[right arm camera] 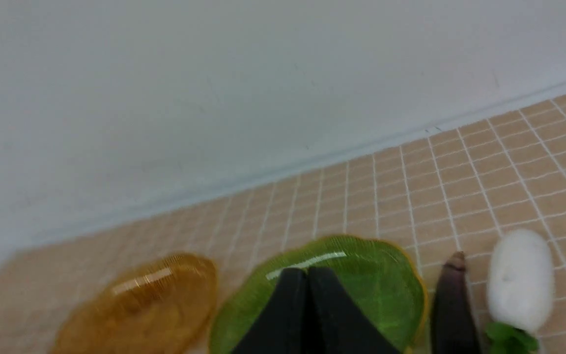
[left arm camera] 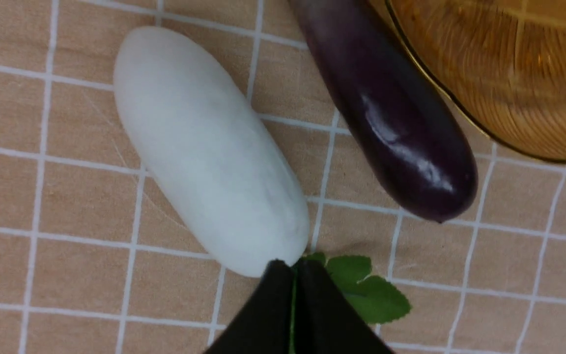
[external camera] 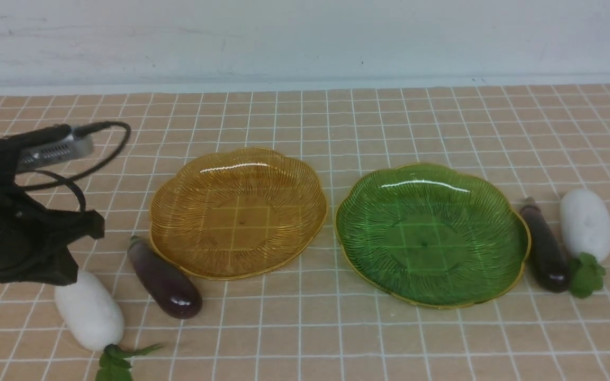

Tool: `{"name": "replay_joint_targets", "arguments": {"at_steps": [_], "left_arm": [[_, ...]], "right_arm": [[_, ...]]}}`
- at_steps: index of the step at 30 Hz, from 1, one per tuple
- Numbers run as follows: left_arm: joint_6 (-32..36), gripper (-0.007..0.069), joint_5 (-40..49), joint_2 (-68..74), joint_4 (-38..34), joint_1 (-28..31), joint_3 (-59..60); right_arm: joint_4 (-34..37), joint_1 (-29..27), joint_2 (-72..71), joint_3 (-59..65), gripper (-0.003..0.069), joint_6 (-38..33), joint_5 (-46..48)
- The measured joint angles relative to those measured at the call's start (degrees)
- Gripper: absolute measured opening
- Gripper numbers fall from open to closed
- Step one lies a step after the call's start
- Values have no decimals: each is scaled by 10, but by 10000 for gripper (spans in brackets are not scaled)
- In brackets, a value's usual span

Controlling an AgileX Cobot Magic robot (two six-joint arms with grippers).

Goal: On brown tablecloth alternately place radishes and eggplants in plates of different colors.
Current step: 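Pick up the white radish and place it in the left plate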

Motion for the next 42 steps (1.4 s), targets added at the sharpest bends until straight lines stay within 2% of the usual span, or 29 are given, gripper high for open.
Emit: {"name": "replay_joint_targets", "arguments": {"at_steps": [3,5,9,13,17,19,22,23,24,26,29,38,39,42], "left_arm": [[4,-2,1,8,-19,32,-7],[4,-2,1,15,-24,52,-7],[1,1,1,29,-30,76,-7],[7,47,-3,43,-35,79,-7],[34,158,-17,55,-36,65,-7],[42,241,-22,62,-36,59,-7],[34,427,-31,85,-36,48,-7],[33,438,-31,86,-36,48,-7],[22,525,-32,101,-35,47,-7],[0,632,-37,129,-34,47,-7],[-16,680,-56,158,-34,47,-7],[-23,675,-78,206,-29,47,-8],[-23,657,-78,210,-25,47,-8],[-24,509,-69,213,2,47,-14]], "right_arm": [[1,0,72,-56,-15,-34,92],[9,0,102,-68,-15,-54,115],[60,0,145,-66,-15,-101,132],[112,0,149,-40,-15,-143,134],[155,0,148,-19,-15,-171,136],[166,0,148,-14,-15,-179,136],[169,0,148,-11,-15,-191,136],[169,0,148,-11,-15,-191,136],[170,0,148,-11,-15,-193,136],[170,0,148,-10,-15,-193,136],[170,0,148,-10,-15,-194,136],[170,0,148,-10,-15,-194,136],[170,0,148,-10,-15,-194,136],[170,0,148,-10,-15,-194,136]]}}
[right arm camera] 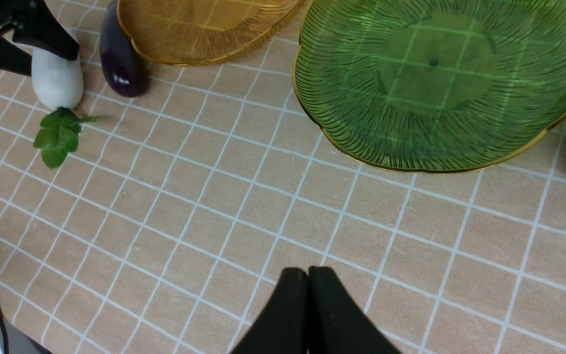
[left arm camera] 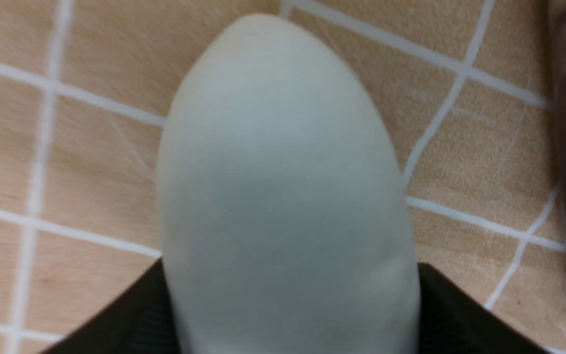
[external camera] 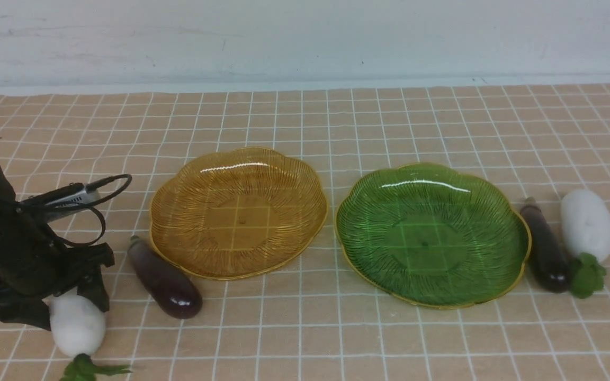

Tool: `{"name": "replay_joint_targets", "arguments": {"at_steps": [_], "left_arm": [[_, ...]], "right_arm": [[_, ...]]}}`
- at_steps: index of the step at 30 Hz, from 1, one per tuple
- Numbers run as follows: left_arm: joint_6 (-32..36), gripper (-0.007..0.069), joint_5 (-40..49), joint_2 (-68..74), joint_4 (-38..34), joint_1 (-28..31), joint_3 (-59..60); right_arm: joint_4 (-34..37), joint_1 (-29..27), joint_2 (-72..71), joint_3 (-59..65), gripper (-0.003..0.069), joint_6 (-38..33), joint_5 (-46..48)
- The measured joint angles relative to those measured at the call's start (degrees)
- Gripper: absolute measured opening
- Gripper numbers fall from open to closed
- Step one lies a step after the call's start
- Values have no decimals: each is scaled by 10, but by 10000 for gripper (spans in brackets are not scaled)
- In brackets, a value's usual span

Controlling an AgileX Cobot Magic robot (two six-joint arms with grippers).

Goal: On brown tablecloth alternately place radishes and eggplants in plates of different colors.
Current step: 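Pick up the white radish and place it in the left plate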

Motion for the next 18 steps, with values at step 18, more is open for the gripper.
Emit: {"name": "replay_joint_targets", "arguments": {"at_steps": [18], "left_arm": [[189,409,-31,-16,-122,-153,-210]], "right_arm": [[-175,-43,131,-33,-15,132,-120]]}}
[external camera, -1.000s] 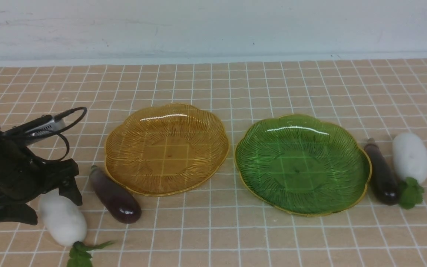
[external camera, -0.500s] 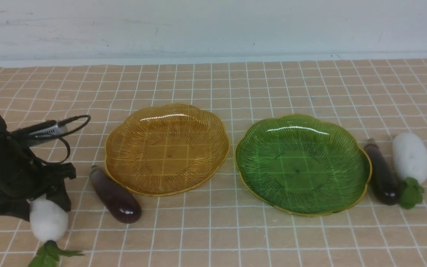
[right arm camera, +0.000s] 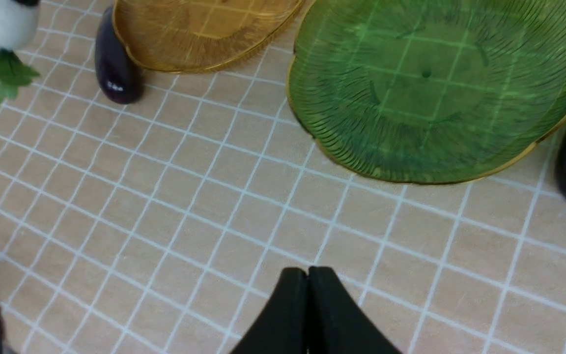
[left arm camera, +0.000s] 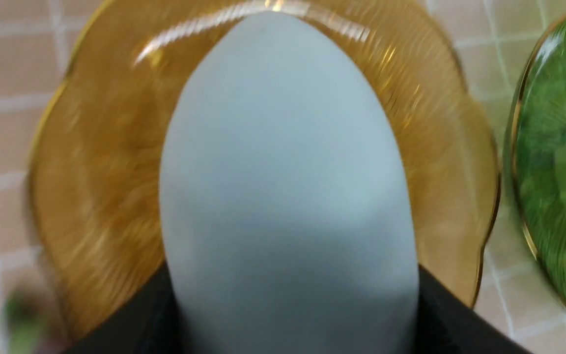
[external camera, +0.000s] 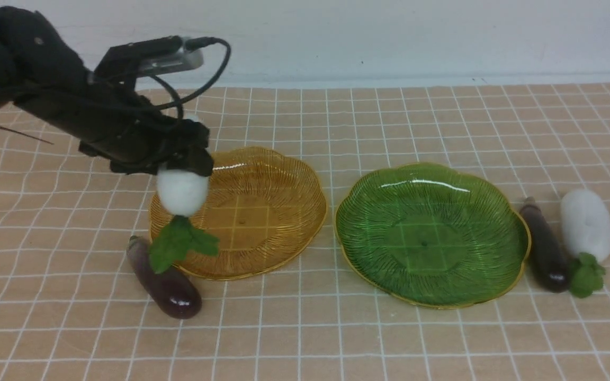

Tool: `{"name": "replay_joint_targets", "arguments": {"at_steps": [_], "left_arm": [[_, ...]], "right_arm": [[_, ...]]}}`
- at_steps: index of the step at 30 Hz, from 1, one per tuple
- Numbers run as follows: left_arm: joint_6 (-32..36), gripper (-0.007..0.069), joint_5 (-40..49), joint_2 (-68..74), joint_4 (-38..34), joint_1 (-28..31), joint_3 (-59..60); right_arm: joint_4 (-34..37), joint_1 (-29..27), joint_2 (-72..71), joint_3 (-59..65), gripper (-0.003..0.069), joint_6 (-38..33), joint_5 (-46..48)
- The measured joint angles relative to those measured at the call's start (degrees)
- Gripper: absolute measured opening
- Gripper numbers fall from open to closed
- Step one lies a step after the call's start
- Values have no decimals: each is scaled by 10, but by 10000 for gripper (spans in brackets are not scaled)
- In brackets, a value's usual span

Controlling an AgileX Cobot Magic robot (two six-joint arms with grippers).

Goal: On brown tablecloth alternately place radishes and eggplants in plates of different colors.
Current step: 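Pick up the white radish and place it in the left plate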

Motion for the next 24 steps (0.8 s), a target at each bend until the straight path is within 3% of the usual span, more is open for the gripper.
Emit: {"name": "replay_joint_targets", "arguments": {"at_steps": [5,10,17,24], "left_arm": [[8,421,-20,53,2,-19,-31],[8,507,11,118,34,-21,-61],[7,584,61,119,53,-9,-105],[3,573,134,119,57,-5,-175]], "right_arm": [[-34,-40,104,-66,-14,57,-2],[-45,-45,207,-123,47,66,-8],[-49,-45,265,-133,259,66,-64],[-49,-45,324,-135,594,66,-133]]}}
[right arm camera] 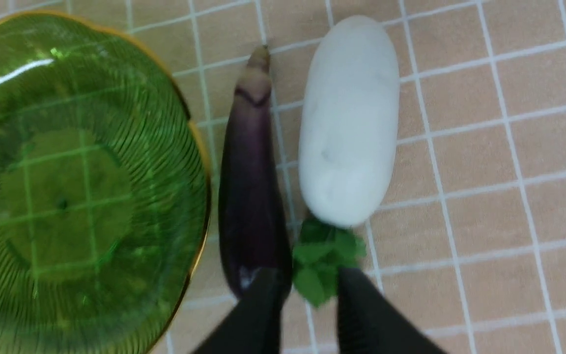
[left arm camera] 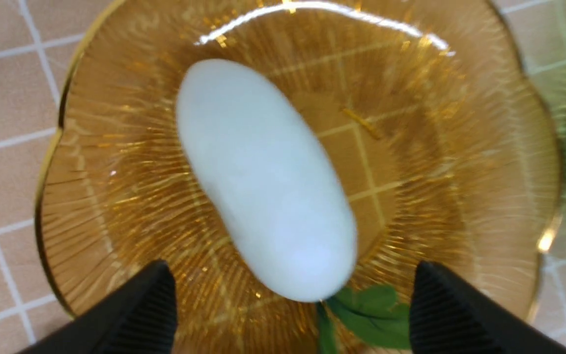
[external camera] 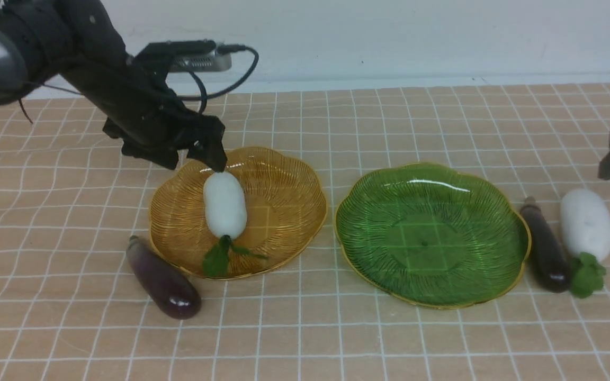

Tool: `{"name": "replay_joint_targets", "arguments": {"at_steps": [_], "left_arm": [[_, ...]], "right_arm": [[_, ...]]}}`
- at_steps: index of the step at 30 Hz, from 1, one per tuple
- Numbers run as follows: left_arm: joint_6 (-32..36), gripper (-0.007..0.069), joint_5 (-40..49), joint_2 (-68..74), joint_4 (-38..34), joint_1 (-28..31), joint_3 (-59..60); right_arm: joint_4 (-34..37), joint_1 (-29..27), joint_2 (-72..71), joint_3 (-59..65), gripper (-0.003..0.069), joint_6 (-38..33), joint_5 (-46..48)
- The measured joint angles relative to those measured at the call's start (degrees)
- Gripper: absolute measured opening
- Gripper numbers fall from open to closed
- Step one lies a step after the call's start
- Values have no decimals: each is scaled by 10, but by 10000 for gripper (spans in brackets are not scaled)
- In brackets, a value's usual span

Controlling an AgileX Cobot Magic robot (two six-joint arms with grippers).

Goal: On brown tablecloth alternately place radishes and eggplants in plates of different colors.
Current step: 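Pick up the white radish and place it in the left plate, then place the white radish onto the plate beside the other radish with the right gripper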

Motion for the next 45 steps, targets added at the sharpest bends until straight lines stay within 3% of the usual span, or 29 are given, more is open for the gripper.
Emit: {"name": "replay_joint_targets", "arguments": {"at_steps": [3,7,8,9,11,15,17,19,26,29,31,35,39,45], "left_arm": [[-1,484,53,0,4,0,-32],[-2,188,112,-6,26,0,-61],[-2,188,112,-6,27,0,-61],[-2,65,119,-15,41,0,-64],[-2,14,120,-29,52,0,-64],[-6,-3,122,-77,56,0,-61],[-6,-3,124,-113,57,0,-61],[-8,-3,127,-141,57,0,-61],[-31,-3,134,-230,89,0,-59],[-54,-3,134,-268,119,0,-32],[-77,-3,134,-300,142,0,14],[-134,-3,123,-356,157,0,146],[-186,-3,35,-384,154,0,295],[-196,-3,12,-385,153,0,362]], "right_arm": [[0,0,35,0,667,0,-21],[6,0,84,-1,689,-2,-44],[6,0,86,-1,689,-3,-45],[4,0,108,-1,689,-4,-57],[5,0,130,-1,690,-5,-73],[6,0,166,-1,680,-6,-101],[6,0,180,-1,633,-6,-105],[6,0,183,-3,489,-7,-111],[13,0,162,-123,495,-9,6],[90,16,126,-188,495,-40,53],[164,48,113,-215,495,-91,65],[284,177,124,-230,495,-186,54],[317,301,173,-230,495,-218,-37],[344,377,238,-230,495,-221,-122]]}}
